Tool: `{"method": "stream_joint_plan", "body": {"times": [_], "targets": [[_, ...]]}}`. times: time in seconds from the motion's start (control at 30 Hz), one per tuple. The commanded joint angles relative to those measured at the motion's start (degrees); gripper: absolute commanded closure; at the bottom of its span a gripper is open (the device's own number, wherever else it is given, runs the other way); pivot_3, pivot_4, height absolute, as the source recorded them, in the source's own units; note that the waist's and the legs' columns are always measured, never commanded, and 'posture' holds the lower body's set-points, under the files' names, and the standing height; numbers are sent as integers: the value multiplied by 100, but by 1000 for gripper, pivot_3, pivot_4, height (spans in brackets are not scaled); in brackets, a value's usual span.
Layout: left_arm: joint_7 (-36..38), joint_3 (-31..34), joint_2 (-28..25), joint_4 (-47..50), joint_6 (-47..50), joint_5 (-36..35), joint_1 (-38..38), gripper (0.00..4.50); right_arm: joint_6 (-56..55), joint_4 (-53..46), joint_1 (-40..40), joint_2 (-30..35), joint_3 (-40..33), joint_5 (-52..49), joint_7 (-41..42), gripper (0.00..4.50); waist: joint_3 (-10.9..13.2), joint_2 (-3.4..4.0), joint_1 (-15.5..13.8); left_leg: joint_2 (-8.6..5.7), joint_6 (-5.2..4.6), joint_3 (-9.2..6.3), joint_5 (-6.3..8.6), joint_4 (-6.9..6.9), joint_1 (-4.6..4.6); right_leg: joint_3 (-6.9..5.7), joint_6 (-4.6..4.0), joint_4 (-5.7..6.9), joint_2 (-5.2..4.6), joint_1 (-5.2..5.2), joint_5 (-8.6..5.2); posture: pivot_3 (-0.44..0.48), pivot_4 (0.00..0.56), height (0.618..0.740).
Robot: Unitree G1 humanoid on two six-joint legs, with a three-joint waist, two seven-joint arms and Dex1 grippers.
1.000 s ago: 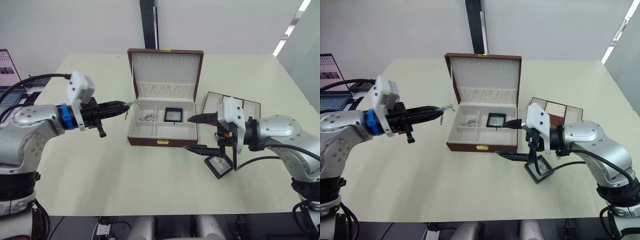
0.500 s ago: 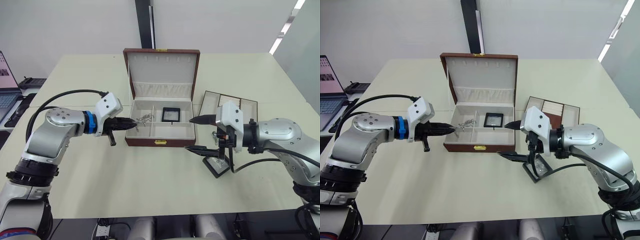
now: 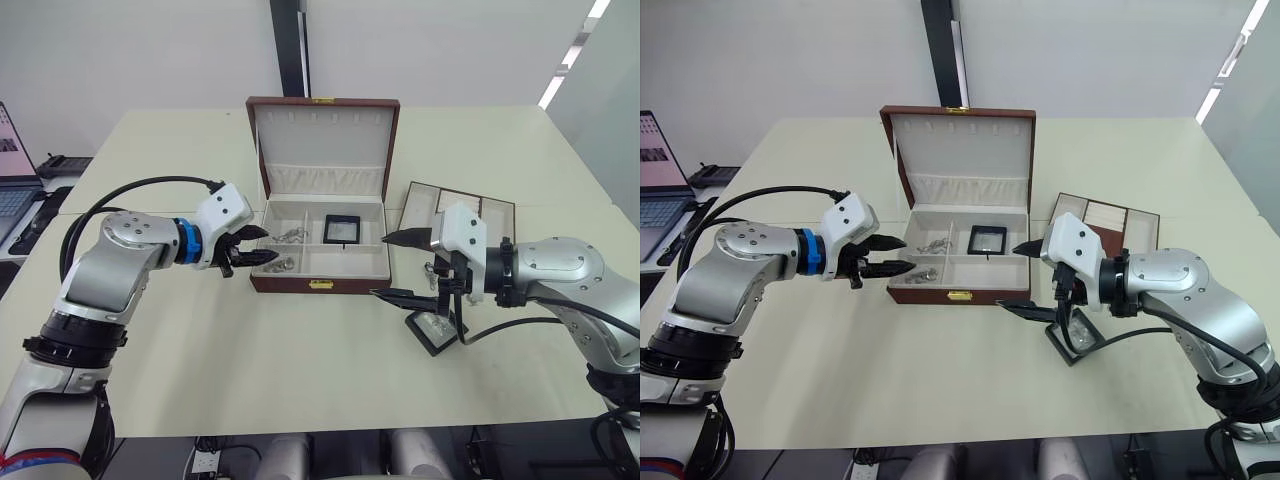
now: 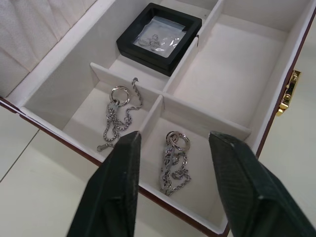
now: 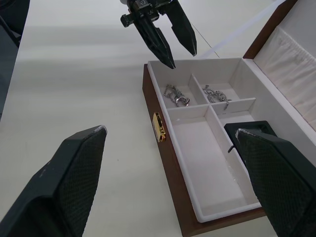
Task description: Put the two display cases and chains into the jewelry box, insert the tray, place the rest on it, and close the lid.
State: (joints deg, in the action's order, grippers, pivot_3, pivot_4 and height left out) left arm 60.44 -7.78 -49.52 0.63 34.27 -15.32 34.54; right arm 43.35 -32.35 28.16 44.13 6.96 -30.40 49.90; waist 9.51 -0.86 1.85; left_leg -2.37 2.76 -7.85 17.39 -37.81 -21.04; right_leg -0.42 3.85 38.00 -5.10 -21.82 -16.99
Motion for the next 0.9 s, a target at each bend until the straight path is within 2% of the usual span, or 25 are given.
{"method": "stream_joint_plan", "body": {"times": [0.03,0.13,0.3,0.4,0.57,0.67,0.9], "targets": [[49,488,-65,267,81,-288,44,904,-33,-194,19,36,-58,10,-29,0,0,-1,0,0,0,0,0,0,0,0,0,0,0,0,0,0,150,740],[22,1084,3,367,196,-760,-112,15,-56,-246,-38,36,-114,35,-94,0,1,-1,2,1,0,-3,0,-1,0,1,0,0,0,-1,0,0,150,740],[-297,2054,-151,280,-146,-822,-904,15,-143,-458,-693,187,-1020,-87,-305,0,1,0,-6,4,0,-7,0,2,1,4,0,1,-1,-7,0,0,150,740],[-637,2523,25,68,-341,-920,-1120,15,-201,-565,-1211,308,-1575,12,-478,0,2,-2,-47,2,0,-8,0,-3,0,3,0,0,-5,-3,0,0,150,740],[-1834,3232,754,-331,-1057,-677,-1710,15,66,-594,-2142,302,-2911,-86,-897,0,2,-2,-92,0,-2,-5,1,-3,7,4,2,-2,-9,8,1,0,150,740],[-2275,3429,1137,-290,-1370,-594,-2207,15,-88,-377,-2596,373,-3432,106,-918,0,2,-3,-101,1,-1,-3,1,-2,7,5,2,-1,-9,7,1,0,150,740],[-3108,3548,1832,-361,-2399,-199,-3157,15,-1413,582,-3690,206,-4431,612,-526,0,-1,-5,-159,1,-4,10,3,-2,13,8,2,-1,-9,13,2,0,150,740]]}}
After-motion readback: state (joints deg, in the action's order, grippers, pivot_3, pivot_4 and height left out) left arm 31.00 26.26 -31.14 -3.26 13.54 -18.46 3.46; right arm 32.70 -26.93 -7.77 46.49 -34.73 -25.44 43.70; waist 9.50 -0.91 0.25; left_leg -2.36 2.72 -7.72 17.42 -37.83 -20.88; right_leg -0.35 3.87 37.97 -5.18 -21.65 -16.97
